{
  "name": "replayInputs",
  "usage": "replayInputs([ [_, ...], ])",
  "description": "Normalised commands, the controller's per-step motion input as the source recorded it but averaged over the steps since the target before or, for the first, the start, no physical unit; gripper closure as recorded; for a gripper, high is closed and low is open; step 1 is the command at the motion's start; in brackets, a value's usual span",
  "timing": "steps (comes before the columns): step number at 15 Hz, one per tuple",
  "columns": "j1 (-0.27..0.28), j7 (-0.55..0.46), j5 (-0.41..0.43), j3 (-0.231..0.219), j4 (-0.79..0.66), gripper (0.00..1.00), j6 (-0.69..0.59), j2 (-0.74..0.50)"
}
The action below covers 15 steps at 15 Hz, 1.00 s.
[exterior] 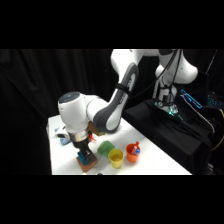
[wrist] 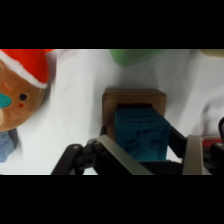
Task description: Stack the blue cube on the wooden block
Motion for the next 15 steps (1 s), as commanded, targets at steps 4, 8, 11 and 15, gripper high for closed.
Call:
replayInputs([
  [4, -0.021, -0.11, -0.003, 0.017, -0.13, 0.00, -0.05, -0.17],
  [8, -0.010, -0.12, -0.016, 0.017, -0.15, 0.00, -0.09, -0.23],
  [11, 0.009, -0.10, -0.041, 0.001, -0.17, 0.00, -0.10, -0.30],
  [15, 0.015, -0.10, -0.044, 0.001, -0.17, 0.00, -0.23, -0.37],
])
